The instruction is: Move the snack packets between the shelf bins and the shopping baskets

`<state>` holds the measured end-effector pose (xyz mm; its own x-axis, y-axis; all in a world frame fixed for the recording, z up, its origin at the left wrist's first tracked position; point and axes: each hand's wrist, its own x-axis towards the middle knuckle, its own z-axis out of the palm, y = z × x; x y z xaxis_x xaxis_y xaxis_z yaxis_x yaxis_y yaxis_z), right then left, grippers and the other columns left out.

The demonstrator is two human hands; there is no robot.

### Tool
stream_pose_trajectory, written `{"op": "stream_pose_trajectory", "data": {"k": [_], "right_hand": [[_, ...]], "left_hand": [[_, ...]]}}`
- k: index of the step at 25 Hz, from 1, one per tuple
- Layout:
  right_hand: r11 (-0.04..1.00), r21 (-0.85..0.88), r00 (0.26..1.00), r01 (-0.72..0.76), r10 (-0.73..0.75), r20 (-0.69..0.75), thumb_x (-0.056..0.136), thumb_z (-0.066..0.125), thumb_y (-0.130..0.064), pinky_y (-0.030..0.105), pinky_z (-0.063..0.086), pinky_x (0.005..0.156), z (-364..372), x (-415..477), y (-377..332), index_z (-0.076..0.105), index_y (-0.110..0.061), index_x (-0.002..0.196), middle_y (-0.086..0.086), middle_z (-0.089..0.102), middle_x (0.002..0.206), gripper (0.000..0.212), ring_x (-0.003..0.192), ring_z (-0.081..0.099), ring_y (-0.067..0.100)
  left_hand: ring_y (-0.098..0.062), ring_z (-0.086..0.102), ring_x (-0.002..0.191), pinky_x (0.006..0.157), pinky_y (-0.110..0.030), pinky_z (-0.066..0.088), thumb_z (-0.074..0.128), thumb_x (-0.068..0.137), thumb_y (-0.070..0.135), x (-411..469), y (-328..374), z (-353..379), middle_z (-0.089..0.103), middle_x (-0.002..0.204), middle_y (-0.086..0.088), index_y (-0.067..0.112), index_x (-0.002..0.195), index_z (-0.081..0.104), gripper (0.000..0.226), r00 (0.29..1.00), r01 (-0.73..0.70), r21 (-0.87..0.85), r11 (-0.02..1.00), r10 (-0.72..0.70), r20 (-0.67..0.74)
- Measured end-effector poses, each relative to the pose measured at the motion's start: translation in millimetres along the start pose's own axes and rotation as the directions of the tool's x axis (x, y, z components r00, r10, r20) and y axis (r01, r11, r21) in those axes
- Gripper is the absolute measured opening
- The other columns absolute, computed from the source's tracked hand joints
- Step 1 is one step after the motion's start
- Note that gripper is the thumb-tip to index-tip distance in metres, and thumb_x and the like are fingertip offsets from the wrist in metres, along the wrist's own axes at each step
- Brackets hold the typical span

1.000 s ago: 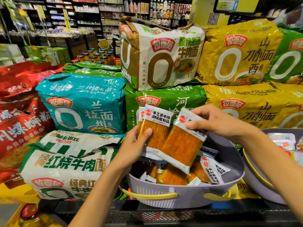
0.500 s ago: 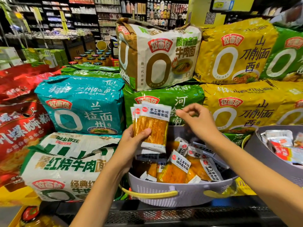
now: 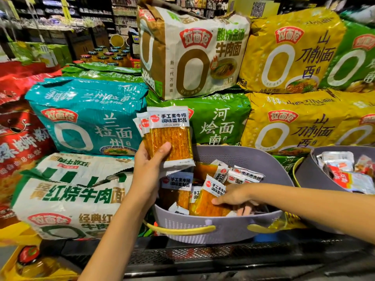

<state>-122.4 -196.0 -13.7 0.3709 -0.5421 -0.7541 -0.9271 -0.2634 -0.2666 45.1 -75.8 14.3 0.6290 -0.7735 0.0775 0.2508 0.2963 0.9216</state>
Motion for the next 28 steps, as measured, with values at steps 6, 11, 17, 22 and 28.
{"op": "stream_pose_trajectory", "data": {"k": [6,11,17,22,28], "right_hand": [[0.821,0.566,0.996,-0.075,0.094,-0.006,0.088,0.064,-0.031,0.031,0.05,0.084,8,17,-4,0.048,-0.014,0.1,0.005,0.053,0.094,0.026,0.09,0.054,0.017],[0.726,0.682,0.986,0.088,0.035,-0.165,0.074,0.08,-0.018,0.038,0.05,0.094,7,27,-12,0.032,-0.014,0.134,0.011,0.051,0.131,0.077,0.117,0.052,0.026],[0.686,0.637,0.901,0.352,-0.063,-0.43,0.072,0.078,-0.003,0.031,0.048,0.083,-14,1,-11,0.06,-0.009,0.11,0.008,0.066,0.111,0.043,0.099,0.061,0.023],[0.423,0.766,0.875,0.483,-0.206,-0.438,0.076,0.072,0.001,0.029,0.052,0.08,-24,-17,-26,0.062,-0.019,0.101,0.006,0.069,0.105,0.034,0.093,0.064,0.019],[0.725,0.399,0.827,0.561,-0.516,-0.223,0.076,0.072,-0.002,0.031,0.049,0.092,-43,-18,-33,0.061,-0.018,0.111,0.003,0.068,0.113,0.04,0.105,0.063,0.018]], "left_hand": [[-0.007,0.068,0.086,0.063,-0.02,0.055,0.055,0.089,0.011,-2,2,0,0.068,0.103,0.004,0.015,0.122,0.05,0.034,1.0,-0.016,-0.006,1.0,0.015,-0.023],[-0.004,0.069,0.081,0.06,-0.019,0.054,0.055,0.09,0.009,-3,3,2,0.068,0.1,0.006,0.015,0.121,0.05,0.032,0.999,-0.024,0.004,1.0,0.024,-0.026],[-0.007,0.067,0.089,0.075,-0.024,0.057,0.057,0.089,0.011,-1,1,1,0.068,0.103,0.005,0.018,0.117,0.051,0.03,0.998,-0.042,-0.009,0.999,0.042,-0.051],[-0.008,0.067,0.09,0.074,-0.024,0.057,0.057,0.089,0.011,-1,2,1,0.067,0.104,0.004,0.017,0.119,0.051,0.032,0.998,-0.032,-0.031,0.999,0.031,-0.052],[-0.011,0.067,0.089,0.076,-0.029,0.057,0.057,0.089,0.01,-3,3,0,0.068,0.101,0.004,0.017,0.116,0.052,0.028,0.994,-0.056,-0.085,0.995,0.047,-0.1]]}}
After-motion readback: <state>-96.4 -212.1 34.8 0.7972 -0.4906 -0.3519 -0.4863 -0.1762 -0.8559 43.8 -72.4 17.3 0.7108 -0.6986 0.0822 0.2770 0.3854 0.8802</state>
